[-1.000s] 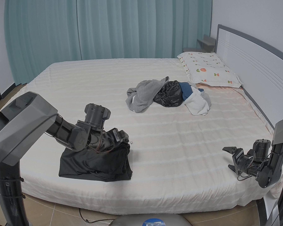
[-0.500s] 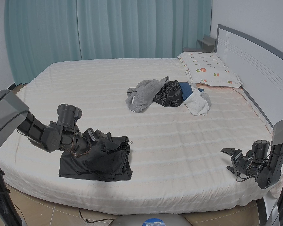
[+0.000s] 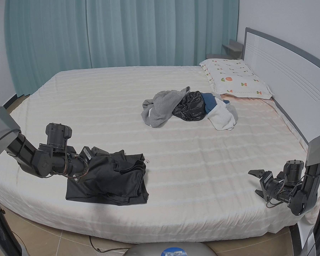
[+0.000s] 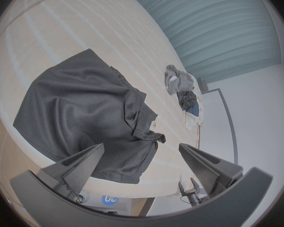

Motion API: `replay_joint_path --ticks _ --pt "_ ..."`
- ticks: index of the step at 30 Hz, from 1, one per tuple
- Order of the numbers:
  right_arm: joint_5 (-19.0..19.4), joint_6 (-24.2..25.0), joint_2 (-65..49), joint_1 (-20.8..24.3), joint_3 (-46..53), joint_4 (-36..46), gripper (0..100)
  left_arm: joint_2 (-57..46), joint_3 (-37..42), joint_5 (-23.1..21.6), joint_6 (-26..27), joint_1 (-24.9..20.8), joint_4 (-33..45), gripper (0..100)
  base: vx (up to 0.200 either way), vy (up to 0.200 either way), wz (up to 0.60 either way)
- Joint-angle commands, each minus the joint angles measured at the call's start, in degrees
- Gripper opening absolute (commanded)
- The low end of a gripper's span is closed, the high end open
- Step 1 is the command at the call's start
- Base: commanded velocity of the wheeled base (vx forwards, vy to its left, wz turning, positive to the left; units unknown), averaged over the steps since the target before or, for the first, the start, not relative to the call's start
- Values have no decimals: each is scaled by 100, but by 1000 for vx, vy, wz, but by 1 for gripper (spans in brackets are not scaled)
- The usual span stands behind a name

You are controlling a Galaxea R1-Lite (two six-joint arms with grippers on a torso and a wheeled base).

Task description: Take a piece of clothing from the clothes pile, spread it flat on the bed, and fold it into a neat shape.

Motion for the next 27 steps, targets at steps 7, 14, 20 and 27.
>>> replay_joint_path --ticks 7,14,20,27 --pt "-5 -9 202 81 184 -434 100 146 195 -487 5 335 -21 100 0 200 0" --pt "-22 -26 140 90 210 -443 100 198 212 -487 14 335 -21 100 0 200 0" --pt "-57 -35 17 327 254 -452 100 234 195 -487 14 353 -21 100 0 200 0" --pt "-66 -123 -212 925 254 -434 100 242 195 -487 14 353 -21 100 0 200 0"
